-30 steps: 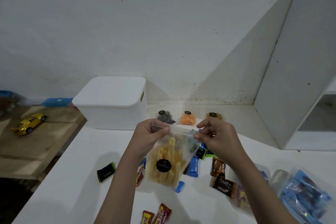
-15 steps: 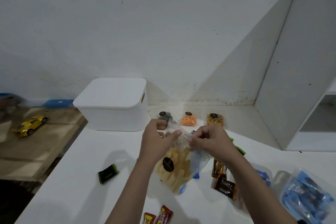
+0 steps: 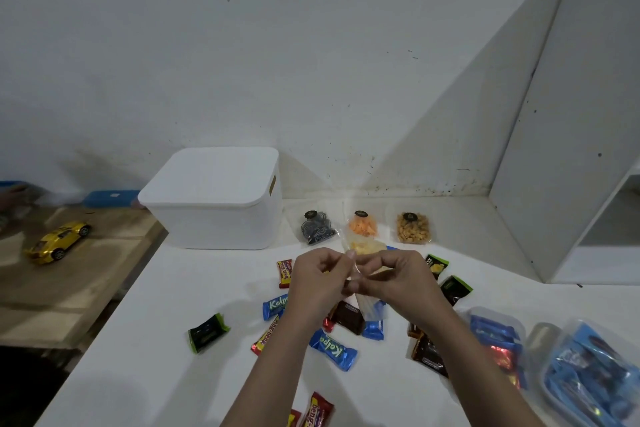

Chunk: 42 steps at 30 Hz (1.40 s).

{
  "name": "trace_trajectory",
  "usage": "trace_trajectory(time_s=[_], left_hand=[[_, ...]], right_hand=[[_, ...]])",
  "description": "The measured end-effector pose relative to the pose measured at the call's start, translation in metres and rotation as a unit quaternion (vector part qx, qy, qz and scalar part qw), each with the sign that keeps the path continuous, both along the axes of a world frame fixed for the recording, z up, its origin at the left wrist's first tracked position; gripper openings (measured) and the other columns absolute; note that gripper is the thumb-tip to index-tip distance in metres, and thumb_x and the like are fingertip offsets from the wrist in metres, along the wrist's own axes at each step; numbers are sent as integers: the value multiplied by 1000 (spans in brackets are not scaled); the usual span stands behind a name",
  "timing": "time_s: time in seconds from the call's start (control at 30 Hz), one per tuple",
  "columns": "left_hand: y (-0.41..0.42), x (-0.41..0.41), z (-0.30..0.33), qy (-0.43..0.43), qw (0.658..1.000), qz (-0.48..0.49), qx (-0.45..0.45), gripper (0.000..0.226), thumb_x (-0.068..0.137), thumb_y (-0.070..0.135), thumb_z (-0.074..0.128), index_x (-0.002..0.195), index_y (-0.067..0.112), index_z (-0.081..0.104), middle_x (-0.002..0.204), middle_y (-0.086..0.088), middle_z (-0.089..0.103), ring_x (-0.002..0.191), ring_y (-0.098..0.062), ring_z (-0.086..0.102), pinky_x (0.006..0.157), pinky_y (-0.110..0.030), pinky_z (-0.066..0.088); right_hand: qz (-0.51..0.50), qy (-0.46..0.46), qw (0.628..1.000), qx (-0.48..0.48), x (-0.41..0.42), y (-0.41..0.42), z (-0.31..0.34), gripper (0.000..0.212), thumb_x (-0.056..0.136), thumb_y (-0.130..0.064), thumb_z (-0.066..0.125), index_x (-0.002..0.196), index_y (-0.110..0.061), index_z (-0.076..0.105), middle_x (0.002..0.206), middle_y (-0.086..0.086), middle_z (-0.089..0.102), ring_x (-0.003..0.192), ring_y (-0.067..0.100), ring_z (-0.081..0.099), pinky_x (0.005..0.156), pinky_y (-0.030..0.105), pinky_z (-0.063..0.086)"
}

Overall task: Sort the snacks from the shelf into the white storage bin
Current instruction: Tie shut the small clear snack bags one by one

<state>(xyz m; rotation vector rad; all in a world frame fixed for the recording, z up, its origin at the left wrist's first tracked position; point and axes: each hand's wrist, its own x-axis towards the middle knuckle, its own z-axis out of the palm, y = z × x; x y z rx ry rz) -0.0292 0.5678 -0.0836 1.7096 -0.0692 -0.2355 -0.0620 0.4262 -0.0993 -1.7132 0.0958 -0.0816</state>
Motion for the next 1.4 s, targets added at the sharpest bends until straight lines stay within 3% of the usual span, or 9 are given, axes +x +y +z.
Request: trace_trajectory(time_s=[0.17,0.33,0.47,0.73,0.87,0.97,1.1,1.2,1.4], left_hand=[[4,3,0,44,995,-33,-82,19,92,15,58,80,2,68,83,-12,72,79,-18,72,68,-31,59],[2,3,-6,37,997,-39,-59,17,91,15,60,77,7,66,82,-13,69,75,-16,69,64,-28,57],[3,6,-8,26,998,-33,-40,16,91,13,59,79,5,65,90,-18,70,87,-26,70,73,-40,60],[2,7,-9,22,999,-30,12,19,95,10,51,83,6,65,90,-16,70,84,-24,70,62,-25,56],[-4,8,-11,41,999,9,-8,19,95,12,53,83,7,67,91,-18,71,87,-28,71,69,-37,60],[-15,13,-8,76,994,66,-34,19,95,13,52,87,5,68,90,-15,71,85,-26,70,68,-37,61],[-33,18,7,85,992,67,-65,20,96,13,51,82,10,65,94,-12,70,86,-23,71,69,-35,61],[-50,23,13,103,990,40,-88,22,97,13,48,83,9,64,99,-16,70,84,-26,69,62,-32,59],[-97,37,4,128,986,-51,-97,18,97,17,48,91,10,63,100,-8,71,87,-15,71,58,-24,57]], right_hand=[[-31,5,999,35,-1,-1,2,19,68,-18,83,84,-10,76,101,-6,74,82,14,73,79,36,59],[-52,5,999,5,-2,2,-1,17,68,-17,83,84,-15,77,97,-12,74,77,12,73,69,30,60],[-40,-15,999,-12,-2,1,-6,9,82,-12,71,81,-17,79,93,-12,75,93,-1,67,78,23,56],[-51,8,998,-24,-1,3,-10,20,88,-10,62,78,-16,77,85,-4,76,78,12,71,82,42,58],[-66,-5,998,-10,-3,6,-10,19,88,-14,63,79,-26,76,84,-5,76,77,8,70,80,35,58],[-94,-48,994,6,-8,6,-22,12,84,-31,67,96,-35,71,105,-12,71,102,5,65,84,23,54],[-103,-75,982,-142,-21,-9,-48,98,55,-72,70,141,-43,31,138,-41,24,127,-21,21,96,8,26],[-122,-55,972,-195,-19,-22,-71,122,49,-70,76,148,-37,13,137,-48,4,132,-13,15,106,21,22],[-332,-74,940,-22,5,-45,-84,54,81,-21,73,117,-24,33,111,-11,52,99,4,58,76,27,51]])
